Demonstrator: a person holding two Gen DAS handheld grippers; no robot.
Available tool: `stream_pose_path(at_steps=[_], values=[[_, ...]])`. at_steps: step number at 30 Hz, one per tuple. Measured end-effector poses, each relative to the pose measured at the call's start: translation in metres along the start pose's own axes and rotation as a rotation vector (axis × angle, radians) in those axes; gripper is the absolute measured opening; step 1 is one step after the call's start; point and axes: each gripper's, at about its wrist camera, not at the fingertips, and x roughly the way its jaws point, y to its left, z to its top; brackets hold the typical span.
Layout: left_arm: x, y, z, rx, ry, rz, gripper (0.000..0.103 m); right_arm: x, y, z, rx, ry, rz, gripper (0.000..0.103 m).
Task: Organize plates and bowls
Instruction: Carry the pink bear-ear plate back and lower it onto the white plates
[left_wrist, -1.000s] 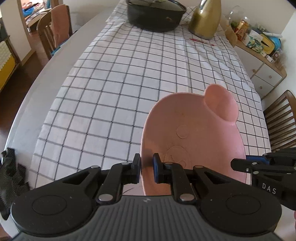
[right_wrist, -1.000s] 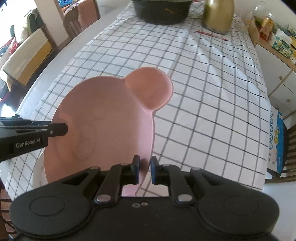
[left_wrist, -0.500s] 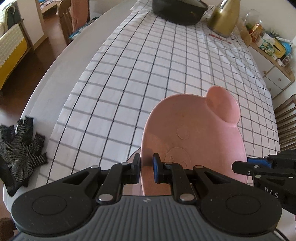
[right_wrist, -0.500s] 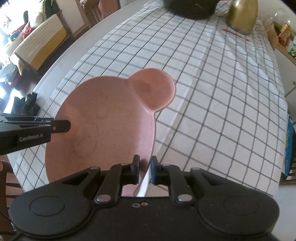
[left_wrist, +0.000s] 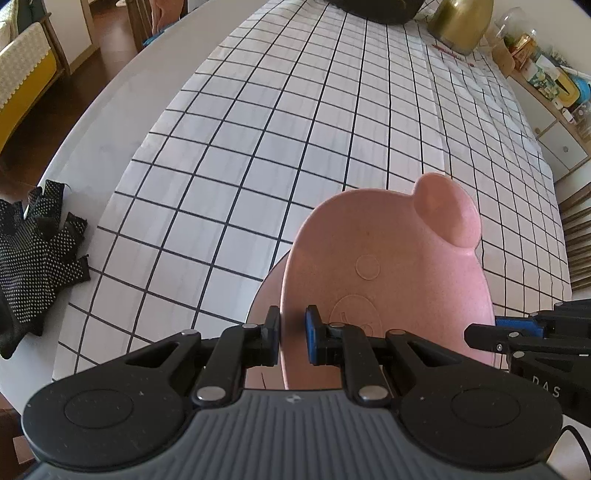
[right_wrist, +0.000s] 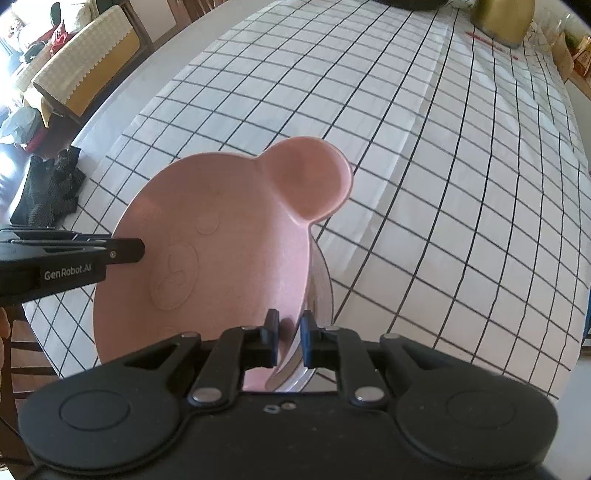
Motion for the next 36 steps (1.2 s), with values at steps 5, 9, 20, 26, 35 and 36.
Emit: stream_pose_path(at_steps=[5,9,20,26,35,36], values=[[0.003,0.0,-0.001,0.0,-0.002,-0.003,0.013,0.003,0.0,-0.001,-0.004,0.011,0.0,0.01],[0.006,-0.001,-0.001,0.0,0.002,-0.01,0.013,0.003,-0.003,-0.001,-0.002,0.023,0.004,0.01],[0.012,-0.002,-0.002,0.023,-0.009,-0.02,0.013,0.007,-0.006,-0.004,-0.004,0.039,0.009,0.011],[0.013,-0.002,-0.005,0.035,-0.004,-0.026,0.013,0.008,-0.006,-0.004,-0.017,0.059,0.02,0.015],[0.019,-0.005,-0.009,0.023,0.011,-0.045,0.014,0.008,-0.011,-0.003,-0.001,0.075,0.025,0.017],[0.02,-0.006,-0.009,0.023,0.013,-0.048,0.014,0.008,-0.012,-0.004,0.003,0.075,0.025,0.018]])
